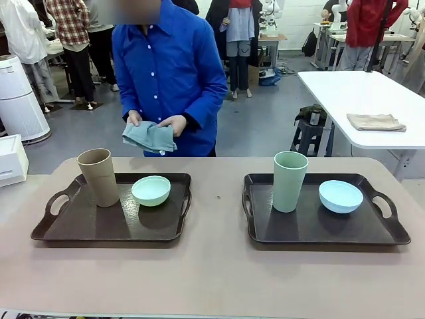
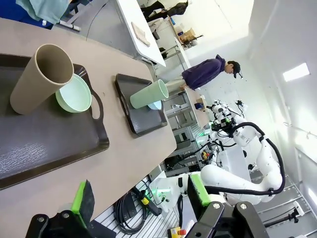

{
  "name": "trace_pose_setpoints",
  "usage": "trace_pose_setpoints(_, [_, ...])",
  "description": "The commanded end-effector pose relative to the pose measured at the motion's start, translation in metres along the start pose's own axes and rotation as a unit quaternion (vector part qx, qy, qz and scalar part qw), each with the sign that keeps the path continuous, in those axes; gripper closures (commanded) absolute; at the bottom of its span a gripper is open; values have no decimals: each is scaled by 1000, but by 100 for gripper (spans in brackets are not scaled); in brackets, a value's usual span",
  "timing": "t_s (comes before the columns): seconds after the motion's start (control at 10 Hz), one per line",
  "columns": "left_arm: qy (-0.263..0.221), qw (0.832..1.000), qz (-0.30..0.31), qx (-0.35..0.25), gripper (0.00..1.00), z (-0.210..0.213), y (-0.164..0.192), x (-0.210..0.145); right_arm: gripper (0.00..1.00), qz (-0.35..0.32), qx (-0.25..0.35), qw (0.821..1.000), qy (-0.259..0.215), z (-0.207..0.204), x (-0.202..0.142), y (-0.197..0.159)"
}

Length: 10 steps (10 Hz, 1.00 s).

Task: Set up a tray with a mat and arrange the tableware.
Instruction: Pick up the Picnic Bowl and Reusable plastic cup from the Handle tray in front of the human's position and hold them in the air.

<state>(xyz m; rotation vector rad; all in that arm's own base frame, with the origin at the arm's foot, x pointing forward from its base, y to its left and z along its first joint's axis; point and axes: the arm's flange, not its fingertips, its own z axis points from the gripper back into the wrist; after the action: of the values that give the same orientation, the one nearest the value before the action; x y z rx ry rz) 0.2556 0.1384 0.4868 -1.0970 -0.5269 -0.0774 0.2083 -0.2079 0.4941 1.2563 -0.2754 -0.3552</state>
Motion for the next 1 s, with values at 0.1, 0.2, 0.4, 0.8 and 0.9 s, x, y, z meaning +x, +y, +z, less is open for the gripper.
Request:
trace_pose_setpoints(0.1, [-4, 1000, -9, -9, 0, 1, 0, 1, 0, 8, 13, 1000, 0, 1, 4, 2])
trace_pose_setpoints(0.2, [-4, 1000, -9, -9, 0, 1, 0, 1, 0, 8, 13, 1000, 0, 1, 4, 2])
trace_pose_setpoints(0.4, [-4, 1000, -9, -9, 0, 1, 0, 1, 0, 8, 13, 1000, 0, 1, 4, 2])
trace_pose_setpoints(0.8, [-4, 1000, -9, -9, 0, 1, 0, 1, 0, 8, 13, 1000, 0, 1, 4, 2])
trace_pose_setpoints(0.9, [-4, 1000, -9, -9, 0, 1, 0, 1, 0, 8, 13, 1000, 0, 1, 4, 2])
